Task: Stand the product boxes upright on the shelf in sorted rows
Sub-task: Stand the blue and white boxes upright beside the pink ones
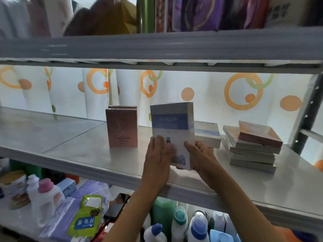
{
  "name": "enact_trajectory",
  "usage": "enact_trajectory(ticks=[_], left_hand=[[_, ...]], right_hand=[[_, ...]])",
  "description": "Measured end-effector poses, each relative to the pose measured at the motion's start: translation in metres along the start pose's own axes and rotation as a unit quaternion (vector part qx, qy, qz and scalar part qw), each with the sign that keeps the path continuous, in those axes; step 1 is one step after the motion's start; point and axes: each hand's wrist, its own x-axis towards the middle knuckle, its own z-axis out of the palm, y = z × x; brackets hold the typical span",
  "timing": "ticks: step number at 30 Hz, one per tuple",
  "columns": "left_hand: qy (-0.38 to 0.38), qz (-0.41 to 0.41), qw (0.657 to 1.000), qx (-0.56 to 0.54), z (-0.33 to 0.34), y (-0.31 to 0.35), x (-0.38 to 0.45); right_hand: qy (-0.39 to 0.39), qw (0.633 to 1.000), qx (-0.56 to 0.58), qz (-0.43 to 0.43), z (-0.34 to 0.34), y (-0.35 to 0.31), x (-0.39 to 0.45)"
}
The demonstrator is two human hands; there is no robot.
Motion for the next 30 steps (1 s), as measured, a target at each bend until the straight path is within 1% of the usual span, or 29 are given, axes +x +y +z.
enact_trajectory(ticks=[1, 2, 3, 5, 7, 9, 11, 12, 13, 14, 15, 16, 18, 19, 21, 23, 24, 27, 30], left_hand=[[-0.038, -0.012, 0.998, -0.050, -0.003, 0.004, 0.002], [-0.058, -0.015, 0.994, -0.094, -0.005, 0.006, 0.004], [-0.066, -0.022, 0.990, -0.123, -0.007, 0.006, 0.008], [-0.078, -0.033, 0.985, -0.151, -0.015, 0.011, 0.010], [-0.062, -0.048, 0.985, -0.154, -0.025, 0.015, 0.011], [-0.042, -0.084, 0.982, -0.166, -0.034, 0.014, 0.013], [-0.036, -0.112, 0.972, -0.204, -0.042, 0.010, 0.016], [-0.036, -0.118, 0.966, -0.229, -0.046, 0.008, 0.018], [-0.032, -0.119, 0.959, -0.254, -0.049, 0.004, 0.021], [-0.028, -0.117, 0.953, -0.279, -0.052, 0.002, 0.023], [-0.028, -0.115, 0.946, -0.300, -0.055, -0.001, 0.025], [-0.027, -0.117, 0.944, -0.309, -0.058, -0.003, 0.026], [-0.016, -0.115, 0.956, -0.269, -0.061, -0.005, 0.029], [-0.011, -0.107, 0.968, -0.228, -0.061, -0.006, 0.030], [0.013, -0.108, 0.977, -0.184, -0.057, -0.009, 0.032], [0.031, -0.125, 0.972, -0.195, -0.053, -0.015, 0.031], [0.026, -0.130, 0.971, -0.201, -0.051, -0.019, 0.031], [-0.021, -0.145, 0.962, -0.231, -0.048, -0.030, 0.029], [-0.048, -0.156, 0.950, -0.265, -0.049, -0.034, 0.029]], right_hand=[[-0.014, 1.000, 0.012, -0.009, 0.005, -0.001, -0.002], [-0.021, 0.999, 0.025, -0.023, 0.011, -0.001, -0.005], [-0.023, 0.999, 0.027, -0.036, 0.018, -0.001, -0.008], [-0.017, 0.998, -0.007, -0.066, 0.026, -0.001, -0.011], [-0.008, 0.996, -0.026, -0.090, 0.029, -0.005, -0.012], [0.012, 0.992, -0.039, -0.122, 0.031, -0.009, -0.009], [0.049, 0.980, -0.132, -0.141, 0.034, -0.009, -0.001], [0.061, 0.973, -0.179, -0.129, 0.035, -0.009, 0.002], [0.066, 0.971, -0.206, -0.100, 0.035, -0.010, 0.006], [0.057, 0.975, -0.207, -0.062, 0.033, -0.010, 0.008], [0.029, 0.983, -0.177, -0.032, 0.030, -0.009, 0.009], [-0.011, 0.993, -0.121, -0.012, 0.027, -0.008, 0.008], [-0.077, 0.997, 0.014, 0.020, 0.026, -0.002, 0.004], [-0.088, 0.994, 0.056, 0.032, 0.028, 0.002, 0.001], [-0.083, 0.993, 0.075, 0.035, 0.030, 0.011, -0.004], [-0.057, 0.995, 0.075, 0.032, 0.031, 0.017, -0.003], [-0.041, 0.996, 0.075, 0.033, 0.030, 0.019, -0.002], [-0.003, 0.996, 0.078, 0.031, 0.030, 0.024, 0.000], [0.005, 0.997, 0.069, 0.028, 0.031, 0.029, 0.003]])
